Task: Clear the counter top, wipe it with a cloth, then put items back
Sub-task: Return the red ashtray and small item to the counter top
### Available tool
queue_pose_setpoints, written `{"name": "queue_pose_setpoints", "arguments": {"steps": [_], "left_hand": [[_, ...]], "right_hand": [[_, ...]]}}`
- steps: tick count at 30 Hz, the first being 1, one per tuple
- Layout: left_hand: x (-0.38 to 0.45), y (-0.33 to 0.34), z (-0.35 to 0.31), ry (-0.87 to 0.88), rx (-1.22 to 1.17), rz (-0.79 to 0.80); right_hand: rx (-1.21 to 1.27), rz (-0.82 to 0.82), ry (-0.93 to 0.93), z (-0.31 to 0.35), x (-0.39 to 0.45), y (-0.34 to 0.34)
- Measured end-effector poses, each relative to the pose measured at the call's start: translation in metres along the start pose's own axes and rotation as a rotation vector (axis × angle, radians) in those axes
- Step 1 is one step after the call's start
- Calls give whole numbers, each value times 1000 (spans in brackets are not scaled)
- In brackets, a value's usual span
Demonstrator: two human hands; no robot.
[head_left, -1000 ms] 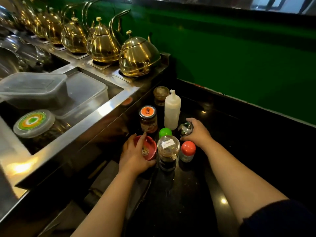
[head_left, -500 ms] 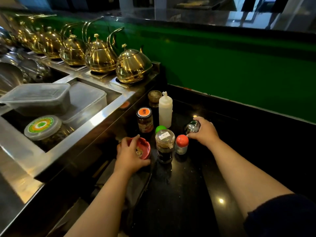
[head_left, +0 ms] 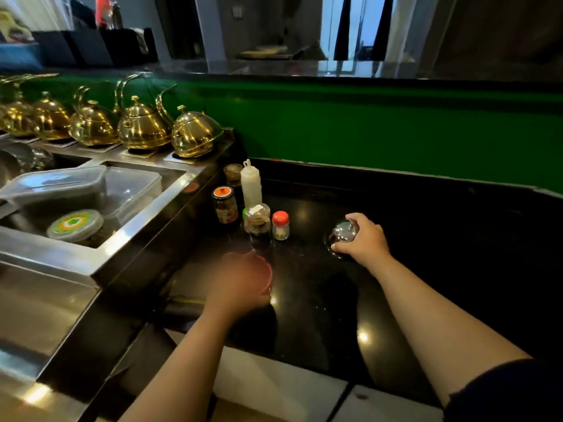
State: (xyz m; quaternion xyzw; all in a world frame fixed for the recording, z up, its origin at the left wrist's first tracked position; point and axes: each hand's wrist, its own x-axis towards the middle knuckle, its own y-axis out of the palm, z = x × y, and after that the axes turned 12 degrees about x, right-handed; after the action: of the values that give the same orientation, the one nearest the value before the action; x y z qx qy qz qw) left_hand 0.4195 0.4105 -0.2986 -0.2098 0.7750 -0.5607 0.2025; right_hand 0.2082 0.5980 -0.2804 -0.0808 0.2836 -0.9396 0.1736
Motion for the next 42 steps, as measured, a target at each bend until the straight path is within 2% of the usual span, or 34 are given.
{"name": "queue_pose_setpoints", "arguments": {"steps": [8,16,24,30,37,42], "left_hand": [[-3,-1,-86,240,41,-40],[49,-36,-219,451,20,-49],[136,-94,-388,636,-26,-131],[205,-136,-514,686,-29,-204],[287,-131,-627,693,-59,-219],[332,-116,-689,688,-31,-151]], "right_hand": [[56,-173,49,-20,-62,-83],[104,-313,32,-25,-42,-197],[46,-438,-39,-21,57,-334],[-36,-498,-105,-18,162,-438],[-48,-515,-67,-45,268,-514],[-56,-489,0,-75,322,-542]]}}
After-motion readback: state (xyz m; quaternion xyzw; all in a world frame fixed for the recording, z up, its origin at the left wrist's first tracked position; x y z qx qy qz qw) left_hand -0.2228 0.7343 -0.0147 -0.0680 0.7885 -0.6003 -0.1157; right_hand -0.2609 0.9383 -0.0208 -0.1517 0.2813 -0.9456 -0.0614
